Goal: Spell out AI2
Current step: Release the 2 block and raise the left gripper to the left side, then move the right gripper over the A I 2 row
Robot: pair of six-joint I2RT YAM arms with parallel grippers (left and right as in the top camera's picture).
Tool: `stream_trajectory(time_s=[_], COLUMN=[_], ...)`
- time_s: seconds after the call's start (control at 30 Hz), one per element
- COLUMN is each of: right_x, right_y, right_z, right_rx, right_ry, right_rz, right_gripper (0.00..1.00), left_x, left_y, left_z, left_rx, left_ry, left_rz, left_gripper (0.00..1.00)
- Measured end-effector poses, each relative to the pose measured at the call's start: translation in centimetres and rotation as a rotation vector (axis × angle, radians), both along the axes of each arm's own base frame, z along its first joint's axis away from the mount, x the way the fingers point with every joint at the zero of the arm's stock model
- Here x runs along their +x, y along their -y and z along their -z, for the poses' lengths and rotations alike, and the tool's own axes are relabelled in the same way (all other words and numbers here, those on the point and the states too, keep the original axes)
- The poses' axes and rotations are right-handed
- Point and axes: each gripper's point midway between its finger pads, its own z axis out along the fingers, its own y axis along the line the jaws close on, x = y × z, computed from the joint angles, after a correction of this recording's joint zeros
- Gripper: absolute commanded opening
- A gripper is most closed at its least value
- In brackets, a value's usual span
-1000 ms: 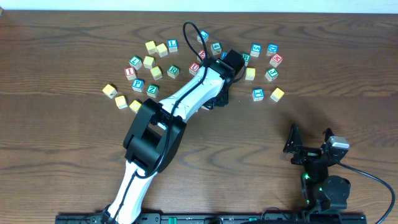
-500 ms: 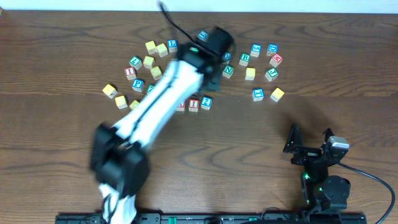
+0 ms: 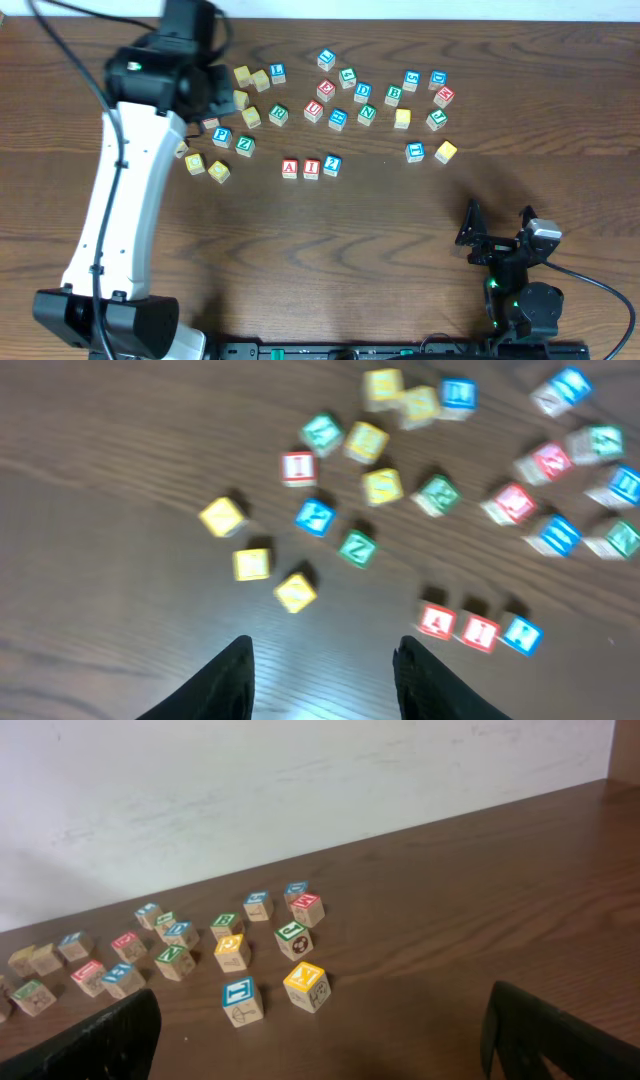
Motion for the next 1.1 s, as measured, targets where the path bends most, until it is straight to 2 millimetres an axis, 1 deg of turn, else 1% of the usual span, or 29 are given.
stream_trajectory(time_s=[0.07,0.13,0.27,0.47,0.6,0.7,0.77,0.83,0.93,0.97,1.0,1.03,1.1], right_x=[0.0,0.0,0.0,0.0,0.1,0.1,0.2,0.3,0.8,1.1,1.7,2.5,3.2], right_y=[0.0,0.0,0.0,-0.2,-1.7,-2.6,-3.2,-3.7,-4.4,-4.7,-5.0,-5.5,-6.0], right_z=[0.0,0.0,0.0,-0.2,-1.6,-1.5,-1.1,-1.2,-2.8,-3.7,-5.4,-6.4,-6.9], right_rx=[0.000,0.000,0.000,0.009,0.015,0.018,0.024,0.032,0.044,0.048,0.053,0.063,0.077], right_ry=[0.000,0.000,0.001,0.010,0.064,0.053,0.005,-0.048,-0.104,-0.116,-0.131,-0.167,-0.212], right_rz=[0.000,0.000,0.000,-0.010,-0.097,-0.149,-0.185,-0.213,-0.256,-0.270,-0.291,-0.317,-0.352], right_gripper=[0.99,0.99,0.99,0.99,0.99,0.99,0.99,0.99,0.99,0.99,0.99,0.99,0.99], left_x=[0.1,0.0,-0.2,-0.3,-0.1,0.3,0.4,0.5,0.6,0.6,0.6,0.6,0.7], left_y=[-1.6,-2.5,-3.4,-3.5,-3.3,-3.3,-3.2,-3.2,-3.2,-3.2,-3.2,-3.3,-3.3], left_z=[0.1,0.1,0.3,0.3,0.3,0.1,0.0,0.0,-0.1,-0.1,-0.1,-0.1,-0.2], left_rx=[-0.012,-0.023,-0.038,-0.043,-0.042,-0.043,-0.043,-0.041,-0.036,-0.035,-0.035,-0.034,-0.033], left_ry=[-0.004,-0.007,-0.021,-0.024,-0.020,-0.002,0.003,0.007,0.012,0.011,0.013,0.012,0.015], left_rz=[-0.037,-0.059,-0.080,-0.077,-0.056,-0.049,-0.046,-0.041,-0.032,-0.032,-0.031,-0.031,-0.029], left_gripper=[0.45,0.45,0.45,0.45,0.45,0.45,0.45,0.45,0.45,0.45,0.45,0.45,0.45])
